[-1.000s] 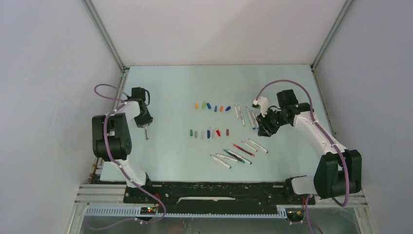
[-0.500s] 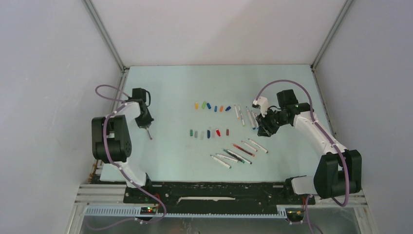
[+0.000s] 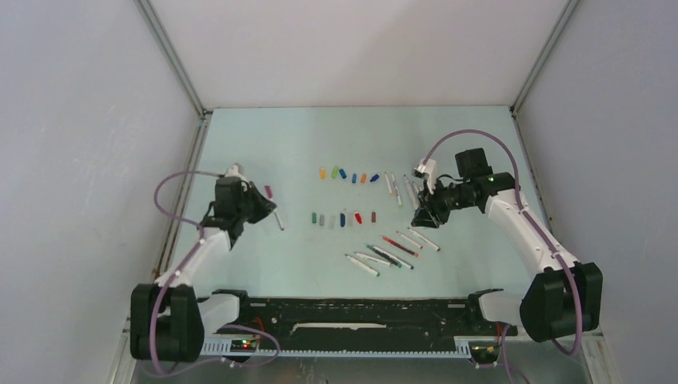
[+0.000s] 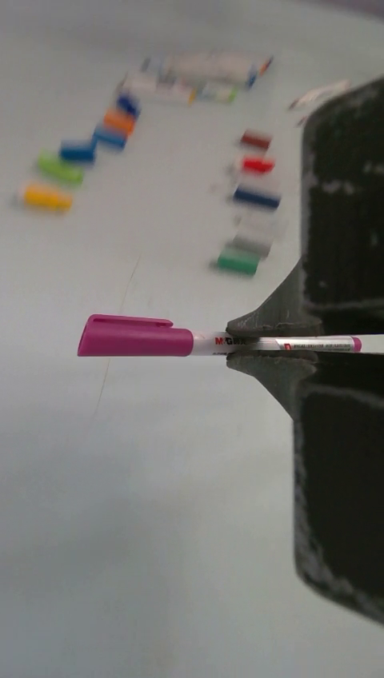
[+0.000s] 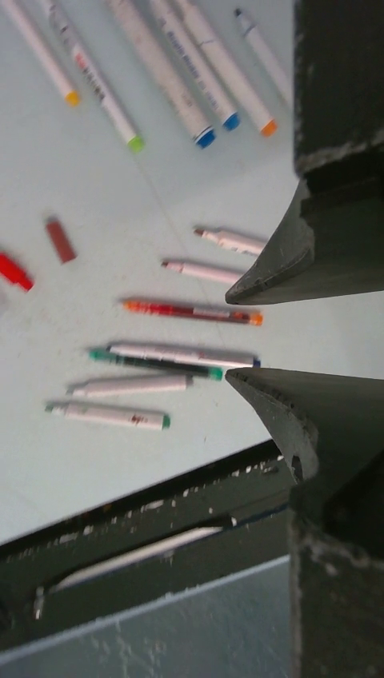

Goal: Open the pen caps
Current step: Pick up the pen from the center of the board, then open the pen cap from the pen.

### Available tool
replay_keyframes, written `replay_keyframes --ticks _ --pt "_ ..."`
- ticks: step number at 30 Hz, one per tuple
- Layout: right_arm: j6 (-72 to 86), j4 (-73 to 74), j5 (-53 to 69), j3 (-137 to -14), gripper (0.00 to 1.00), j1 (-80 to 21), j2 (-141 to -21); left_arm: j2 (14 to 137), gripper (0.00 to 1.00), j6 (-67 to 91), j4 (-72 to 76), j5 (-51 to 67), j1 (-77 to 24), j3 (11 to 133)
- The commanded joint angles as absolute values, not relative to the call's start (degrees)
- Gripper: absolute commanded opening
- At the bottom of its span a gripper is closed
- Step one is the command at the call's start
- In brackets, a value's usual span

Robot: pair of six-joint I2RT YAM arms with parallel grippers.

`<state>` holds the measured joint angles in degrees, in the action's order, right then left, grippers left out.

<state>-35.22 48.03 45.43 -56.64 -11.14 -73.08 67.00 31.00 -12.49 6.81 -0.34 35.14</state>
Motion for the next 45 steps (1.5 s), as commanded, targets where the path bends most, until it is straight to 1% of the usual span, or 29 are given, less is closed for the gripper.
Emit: replay_keyframes --ticks 1,5,8,10,16,20,23,33,39,40,45 --pt "-34.75 47.86 57.82 -58.21 0.39 -11.24 -70.58 57.69 0.0 44.57 12.68 19.96 -7.94 26.16" --pt "-32.88 46.74 67.24 -57.42 0.45 -9.32 -70.05 54.8 0.0 50.33 26.03 15.43 -20.43 23.21" --pt "-29.9 44.12 74.0 -55.85 0.51 -7.51 -70.37 56.46 0.0 51.75 36.23 9.93 -29.5 23.35" --pt "-27.7 42.49 76.24 -55.08 0.56 -7.0 -70.74 59.7 0.0 51.57 41.48 7.59 -34.8 25.06" --pt "-21.88 38.11 81.24 -53.66 0.6 -6.58 -71.31 71.69 0.0 50.41 51.65 4.07 -45.72 33.69" --pt "-14.69 30.92 82.84 -51.69 0.63 -6.39 -70.95 78.18 0.0 50.17 54.47 2.09 -49.4 38.79" --pt "-8.86 26.28 82.82 -50.47 0.63 -6.29 -71.16 81.03 0.0 49.83 54.65 0.56 -51.61 41.74" --pt "0.21 18.64 82.05 -49.48 0.63 -6.0 -71.59 85.91 0.0 51.21 57.06 0.18 -54.55 44.63" --pt "6.51 13.58 82.25 -48.01 0.56 -5.98 -71.92 87.19 0.0 51.4 57.39 -1.57 -55.47 45.97" --pt "6.92 13.34 82.73 -48.02 0.52 -5.98 -72.04 87.51 0.0 51.41 57.31 -1.58 -55.6 46.23" --pt "7.69 12.44 84.71 -48.07 0.21 -6.02 -72.32 88.16 0.0 51.5 57.56 -1.52 -56.07 47.06"
